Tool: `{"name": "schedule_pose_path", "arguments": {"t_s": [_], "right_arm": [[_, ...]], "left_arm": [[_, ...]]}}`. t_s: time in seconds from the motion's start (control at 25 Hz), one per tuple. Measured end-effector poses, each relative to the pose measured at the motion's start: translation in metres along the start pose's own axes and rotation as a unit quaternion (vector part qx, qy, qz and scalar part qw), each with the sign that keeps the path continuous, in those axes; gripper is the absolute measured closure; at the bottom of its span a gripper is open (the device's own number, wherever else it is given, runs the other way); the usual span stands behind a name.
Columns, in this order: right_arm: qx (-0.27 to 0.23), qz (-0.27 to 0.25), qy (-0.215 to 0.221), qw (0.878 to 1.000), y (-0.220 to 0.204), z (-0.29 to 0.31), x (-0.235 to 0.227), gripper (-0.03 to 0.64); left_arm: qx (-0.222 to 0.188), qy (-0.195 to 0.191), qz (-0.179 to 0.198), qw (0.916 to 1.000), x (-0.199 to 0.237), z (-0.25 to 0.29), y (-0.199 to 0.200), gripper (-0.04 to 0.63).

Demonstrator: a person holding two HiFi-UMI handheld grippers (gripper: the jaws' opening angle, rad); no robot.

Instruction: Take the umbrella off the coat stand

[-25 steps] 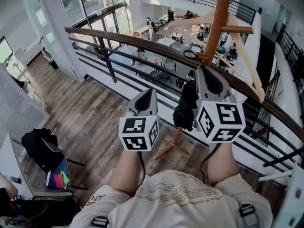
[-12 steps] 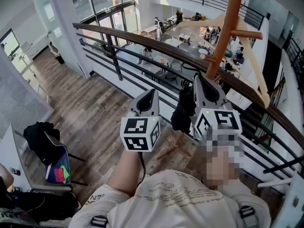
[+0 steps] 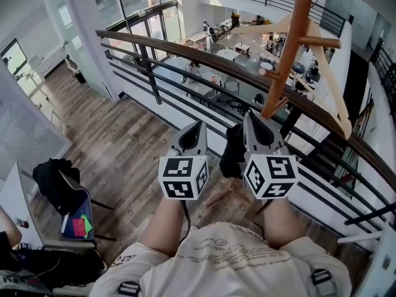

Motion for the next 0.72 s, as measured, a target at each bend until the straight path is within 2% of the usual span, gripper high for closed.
{"name": "schedule_pose_path", "arguments": {"t_s": [0.2,0.72], "right_arm": [[0.011,0.029,0.007,0.999,-0.019,-0.002,-0.006,0.612],[0.020,0.043,-0.006,0.999,-0.027,-0.009,-0.006,0.612]], "left_arm": [[0.003,-0.007,0.005,1.0000,-0.005,0.001,-0.008,0.598],[0.007,-0.010,0.009,0.9999,-0.005,-0.004,-0.011,0.598]]}}
Point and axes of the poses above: the fingertips, and each gripper's own axes: z forward along the fingers, x to its left, y out of its top, the point moved 9 cm from there along -z, backward along the fingers, and after that the axes turned 12 degrees about y, right-handed, at the moved point
